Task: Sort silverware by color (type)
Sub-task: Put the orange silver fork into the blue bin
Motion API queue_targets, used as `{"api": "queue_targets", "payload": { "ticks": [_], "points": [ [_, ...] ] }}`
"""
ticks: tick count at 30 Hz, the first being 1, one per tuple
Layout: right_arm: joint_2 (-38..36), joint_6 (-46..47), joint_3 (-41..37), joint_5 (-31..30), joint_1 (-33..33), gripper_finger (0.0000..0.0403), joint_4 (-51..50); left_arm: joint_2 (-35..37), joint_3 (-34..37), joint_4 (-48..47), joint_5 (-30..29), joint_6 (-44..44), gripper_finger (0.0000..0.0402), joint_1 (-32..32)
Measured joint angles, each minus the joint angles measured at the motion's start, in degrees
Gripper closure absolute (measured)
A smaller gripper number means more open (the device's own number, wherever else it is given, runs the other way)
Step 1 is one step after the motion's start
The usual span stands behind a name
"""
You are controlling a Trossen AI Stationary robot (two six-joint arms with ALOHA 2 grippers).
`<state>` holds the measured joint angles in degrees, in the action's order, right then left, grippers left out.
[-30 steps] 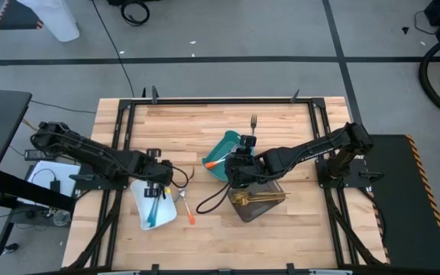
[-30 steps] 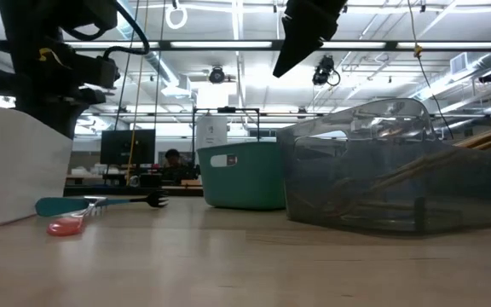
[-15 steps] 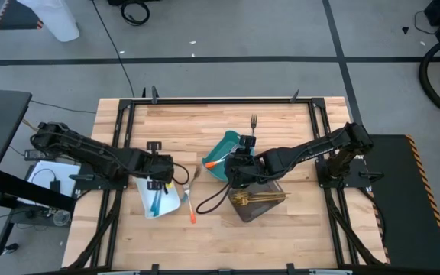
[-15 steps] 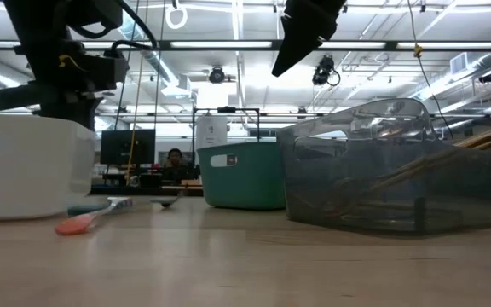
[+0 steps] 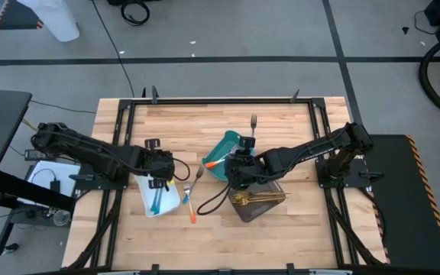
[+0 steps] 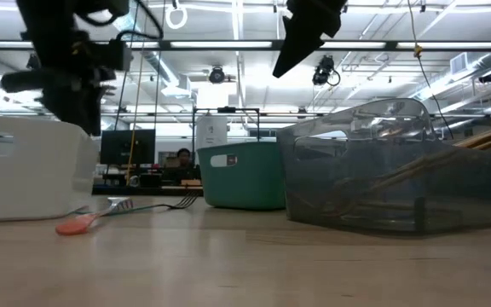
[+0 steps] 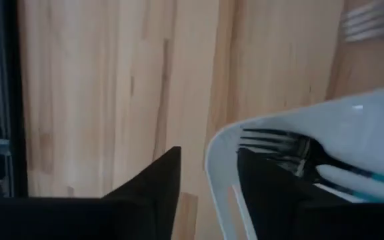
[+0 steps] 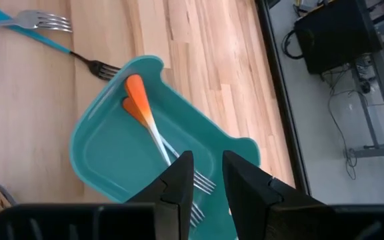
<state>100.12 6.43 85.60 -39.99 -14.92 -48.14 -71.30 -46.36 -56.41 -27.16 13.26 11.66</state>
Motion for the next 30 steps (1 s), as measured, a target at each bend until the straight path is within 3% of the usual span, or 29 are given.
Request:
{"api": "queue_targets", "payload": {
  "ticks": [6, 11, 15, 25, 30],
  "points": [
    [0.0, 1.1, 0.0, 0.2, 0.0, 0.0312, -3.0, 0.0, -6.7, 0.2, 2.8, 2.7, 0.0226, 0.2],
    [-0.9, 5.1, 0.0, 0.2, 0.0, 0.0312, -7.8, 0.0, -6.3, 15.2, 9.2, 4.7, 0.0226, 0.2],
    [-1.6, 7.3, 0.0, 0.2, -0.3, 0.0312, -9.4, -2.3, -4.7, 25.1, 9.6, 7.7, 0.0226, 0.2],
    [-1.7, 7.9, 0.1, -1.0, -1.9, 0.0312, -10.9, -18.0, -7.3, 30.1, 21.6, 4.9, 0.0226, 4.8],
    [-1.7, 7.7, 0.1, -1.0, -1.9, 0.0312, -10.4, -24.9, -12.6, 26.1, 21.9, -2.3, 0.0226, 7.3]
  ]
}}
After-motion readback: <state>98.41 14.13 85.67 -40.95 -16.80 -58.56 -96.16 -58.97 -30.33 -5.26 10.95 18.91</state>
